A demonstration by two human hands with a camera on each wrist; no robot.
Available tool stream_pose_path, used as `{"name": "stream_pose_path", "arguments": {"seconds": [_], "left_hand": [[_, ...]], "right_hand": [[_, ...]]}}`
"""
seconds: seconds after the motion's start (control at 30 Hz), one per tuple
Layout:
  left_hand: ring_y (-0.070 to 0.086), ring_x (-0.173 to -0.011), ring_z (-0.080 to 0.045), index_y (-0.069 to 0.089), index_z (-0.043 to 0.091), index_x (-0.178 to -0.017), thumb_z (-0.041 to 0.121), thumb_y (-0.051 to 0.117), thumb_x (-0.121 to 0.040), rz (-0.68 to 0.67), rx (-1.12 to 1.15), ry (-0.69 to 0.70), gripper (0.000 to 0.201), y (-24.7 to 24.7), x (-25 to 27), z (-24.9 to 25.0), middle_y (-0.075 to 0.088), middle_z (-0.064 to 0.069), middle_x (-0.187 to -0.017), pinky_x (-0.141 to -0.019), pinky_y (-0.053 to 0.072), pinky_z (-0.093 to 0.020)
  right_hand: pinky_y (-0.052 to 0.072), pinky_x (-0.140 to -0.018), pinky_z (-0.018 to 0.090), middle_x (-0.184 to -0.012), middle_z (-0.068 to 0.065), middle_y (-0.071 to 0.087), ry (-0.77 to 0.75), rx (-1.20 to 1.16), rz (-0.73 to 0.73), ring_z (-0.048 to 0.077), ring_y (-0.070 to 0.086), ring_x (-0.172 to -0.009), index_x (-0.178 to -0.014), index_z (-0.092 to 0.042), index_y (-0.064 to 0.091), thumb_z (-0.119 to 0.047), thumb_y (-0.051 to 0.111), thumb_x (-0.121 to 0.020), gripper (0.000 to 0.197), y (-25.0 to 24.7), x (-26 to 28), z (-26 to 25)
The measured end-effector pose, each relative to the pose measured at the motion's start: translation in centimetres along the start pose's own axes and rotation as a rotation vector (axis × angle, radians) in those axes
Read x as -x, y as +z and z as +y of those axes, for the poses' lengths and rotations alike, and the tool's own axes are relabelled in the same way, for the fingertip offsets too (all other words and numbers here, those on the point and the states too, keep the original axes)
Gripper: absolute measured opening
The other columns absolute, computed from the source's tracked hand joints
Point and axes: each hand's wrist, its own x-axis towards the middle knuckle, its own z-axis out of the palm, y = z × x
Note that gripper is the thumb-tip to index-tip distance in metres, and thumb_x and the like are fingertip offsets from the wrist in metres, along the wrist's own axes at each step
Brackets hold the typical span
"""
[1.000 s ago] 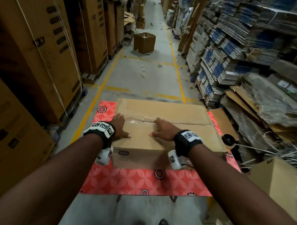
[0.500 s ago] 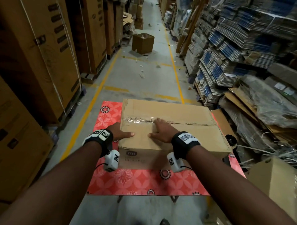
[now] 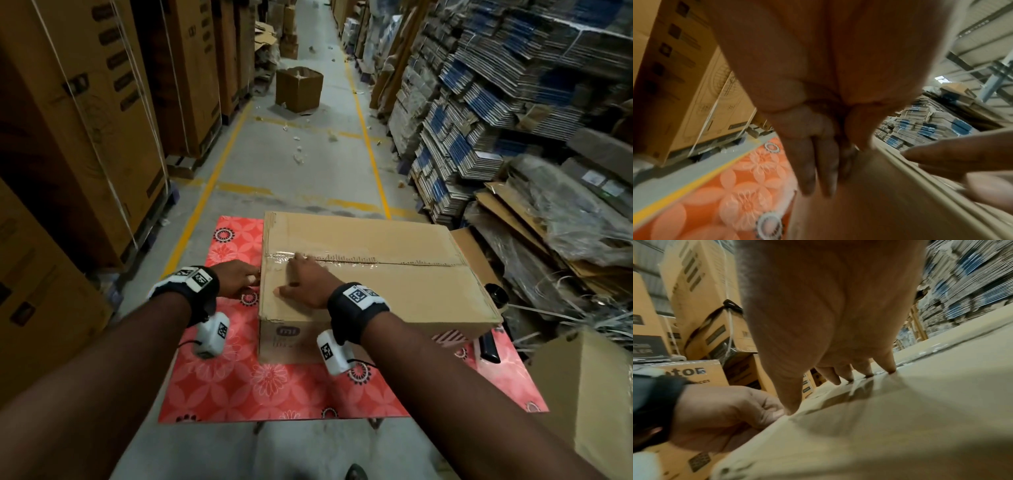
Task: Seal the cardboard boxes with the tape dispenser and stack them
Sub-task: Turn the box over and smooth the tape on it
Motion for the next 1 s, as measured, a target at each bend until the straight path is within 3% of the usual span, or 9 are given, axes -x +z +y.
{"name": "stream_pose_path", "arguments": {"seconds": [0.1, 0.17, 0.27, 0.37, 0.47, 0.63, 0.73, 0.87, 1.0], "left_hand": [[0.065, -0.101, -0.021, 0.073, 0.019, -0.107, -0.002, 0.055, -0.091, 0.165, -0.134, 0.018, 0.032, -2.6, -0.3, -0.7, 0.07, -0.005, -0.106, -0.076, 0.043, -0.02], [0.058, -0.115, -0.023, 0.06, 0.023, -0.129, -0.005, 0.061, -0.086, 0.274, -0.295, 0.069, 0.051, -3.9, -1.0, -0.3, 0.062, -0.009, -0.128, -0.089, 0.044, -0.026], [0.035, -0.14, -0.024, 0.034, 0.027, -0.149, -0.005, 0.069, -0.08, 0.208, -0.438, 0.188, 0.083, -4.5, -3.1, 1.3, 0.026, -0.002, -0.159, -0.11, 0.035, -0.034], [0.012, -0.149, -0.02, 0.021, 0.022, -0.154, -0.003, 0.061, -0.086, 0.094, -0.628, 0.271, 0.082, -4.2, -5.1, 3.2, 0.006, -0.001, -0.162, -0.116, 0.018, -0.031], [0.012, -0.149, -0.021, 0.016, 0.02, -0.154, 0.006, 0.056, -0.09, 0.052, -0.729, 0.278, 0.077, -3.6, -6.2, 2.7, 0.008, -0.003, -0.162, -0.114, 0.021, -0.029], [0.015, -0.148, -0.02, 0.015, 0.021, -0.154, 0.005, 0.062, -0.086, 0.096, -0.683, 0.273, 0.085, -2.7, -6.1, 0.9, 0.01, -0.002, -0.162, -0.113, 0.027, -0.032], [0.014, -0.149, -0.02, 0.014, 0.022, -0.154, 0.005, 0.062, -0.086, 0.125, -0.673, 0.238, 0.085, -2.1, -5.2, 0.5, 0.01, -0.002, -0.162, -0.114, 0.024, -0.032], [0.016, -0.148, -0.023, 0.019, 0.015, -0.154, 0.009, 0.055, -0.092, 0.168, -0.676, 0.146, 0.072, -0.9, -2.5, 0.9, 0.014, -0.007, -0.161, -0.117, 0.018, -0.036], [0.033, -0.142, -0.024, 0.032, 0.013, -0.148, 0.023, 0.053, -0.095, 0.293, -0.708, 0.103, 0.058, 0.9, 0.3, 2.1, 0.032, -0.011, -0.155, -0.114, 0.02, -0.042]], "right_hand": [[0.018, -0.112, 0.069, -0.162, 0.012, 0.02, 0.02, 0.02, -0.01, 0.036, 0.013, -0.149, -0.148, -0.01, 0.032, -0.065, 0.058, -0.087, 0.086, 1.1, -0.4, -1.7], [0.006, -0.112, 0.073, -0.166, 0.012, -0.001, 0.056, 0.051, -0.03, 0.039, -0.004, -0.151, -0.157, -0.012, 0.012, -0.073, 0.053, -0.085, 0.104, 2.0, -0.6, -2.5], [-0.001, -0.111, 0.075, -0.165, 0.015, -0.014, 0.086, 0.092, -0.038, 0.041, -0.014, -0.15, -0.159, -0.013, -0.001, -0.074, 0.052, -0.084, 0.11, 2.9, -0.6, -3.1], [0.0, -0.111, 0.075, -0.165, 0.015, -0.011, 0.1, 0.117, -0.036, 0.042, -0.012, -0.15, -0.159, -0.012, -0.001, -0.071, 0.053, -0.084, 0.11, 2.9, -0.6, -3.3], [0.001, -0.111, 0.075, -0.165, 0.015, -0.01, 0.107, 0.121, -0.056, 0.042, -0.012, -0.15, -0.159, -0.013, -0.002, -0.069, 0.056, -0.082, 0.111, 2.8, -0.8, -3.5], [0.002, -0.11, 0.076, -0.165, 0.015, -0.012, 0.079, 0.166, -0.096, 0.044, -0.013, -0.149, -0.158, -0.014, -0.004, -0.067, 0.058, -0.082, 0.112, 2.8, -0.8, -3.3], [0.005, -0.111, 0.075, -0.165, 0.016, -0.01, 0.008, 0.214, -0.133, 0.044, -0.01, -0.15, -0.158, -0.012, 0.0, -0.066, 0.06, -0.082, 0.111, 2.2, -0.6, -2.6], [0.008, -0.111, 0.074, -0.166, 0.013, -0.006, -0.123, 0.25, -0.145, 0.039, -0.006, -0.152, -0.158, -0.011, 0.005, -0.059, 0.064, -0.083, 0.107, 1.7, 0.2, -1.1], [0.009, -0.11, 0.074, -0.167, 0.005, -0.002, -0.222, 0.256, -0.123, 0.028, -0.001, -0.153, -0.158, -0.016, 0.009, -0.051, 0.068, -0.082, 0.102, 1.5, 1.4, 1.3]]}}
